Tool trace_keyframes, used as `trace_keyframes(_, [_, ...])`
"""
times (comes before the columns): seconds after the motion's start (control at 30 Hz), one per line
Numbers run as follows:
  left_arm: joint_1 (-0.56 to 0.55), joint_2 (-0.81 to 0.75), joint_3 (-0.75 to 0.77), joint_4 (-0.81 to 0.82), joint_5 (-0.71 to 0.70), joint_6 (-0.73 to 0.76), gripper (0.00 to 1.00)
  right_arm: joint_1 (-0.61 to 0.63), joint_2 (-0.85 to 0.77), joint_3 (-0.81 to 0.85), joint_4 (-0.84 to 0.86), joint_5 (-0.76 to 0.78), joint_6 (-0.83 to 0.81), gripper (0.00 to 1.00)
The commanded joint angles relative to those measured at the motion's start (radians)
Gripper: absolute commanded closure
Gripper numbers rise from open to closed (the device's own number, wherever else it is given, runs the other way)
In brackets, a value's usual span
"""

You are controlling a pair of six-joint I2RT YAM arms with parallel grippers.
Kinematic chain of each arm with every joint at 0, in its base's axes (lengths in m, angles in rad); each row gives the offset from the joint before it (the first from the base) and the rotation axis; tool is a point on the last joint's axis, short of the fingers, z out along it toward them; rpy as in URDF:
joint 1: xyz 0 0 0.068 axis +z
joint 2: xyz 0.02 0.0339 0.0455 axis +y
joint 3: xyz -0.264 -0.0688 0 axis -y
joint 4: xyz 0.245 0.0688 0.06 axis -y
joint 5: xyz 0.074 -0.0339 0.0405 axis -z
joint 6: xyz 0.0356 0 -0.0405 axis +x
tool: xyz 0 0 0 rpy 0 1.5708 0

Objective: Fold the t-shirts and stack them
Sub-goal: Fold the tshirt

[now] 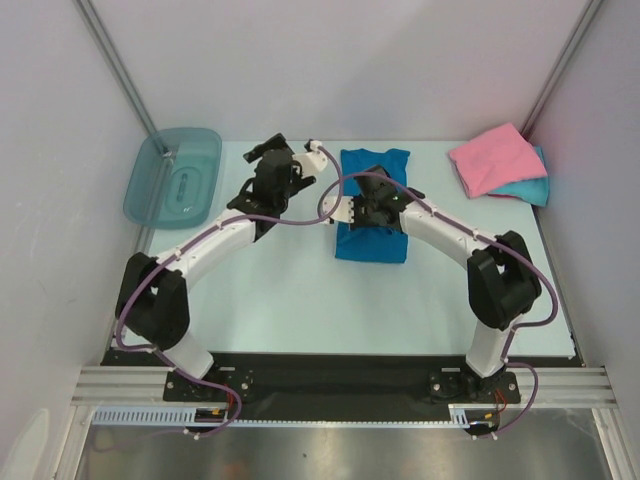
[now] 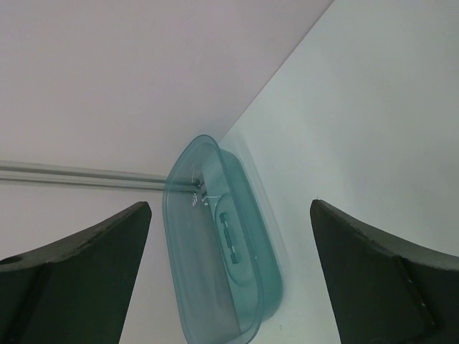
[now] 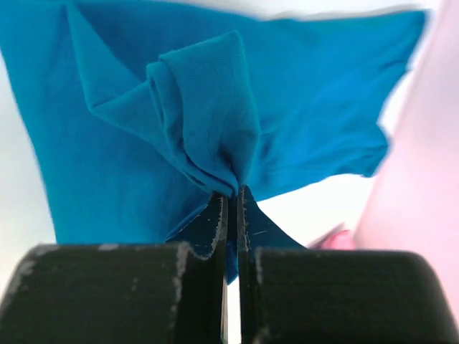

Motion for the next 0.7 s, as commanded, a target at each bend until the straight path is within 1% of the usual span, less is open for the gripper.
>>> trace_keyframes(0.0, [-0.008, 0.001, 0.062, 0.002, 0.01, -0.018, 0.0, -0.015, 0.022, 0.074, 0.1, 0.009, -0.048, 1.0])
trace_keyframes(0.3, [-0.008, 0.02, 0.094, 0.009, 0.001, 0.007, 0.0, -0.027, 0.113, 0.092, 0.147, 0.018, -0.059, 1.0])
trace_keyframes(0.67, [-0.006, 0.035, 0.115, 0.009, 0.006, 0.002, 0.0, -0.043, 0.16, 0.095, 0.183, 0.029, -0.046, 1.0])
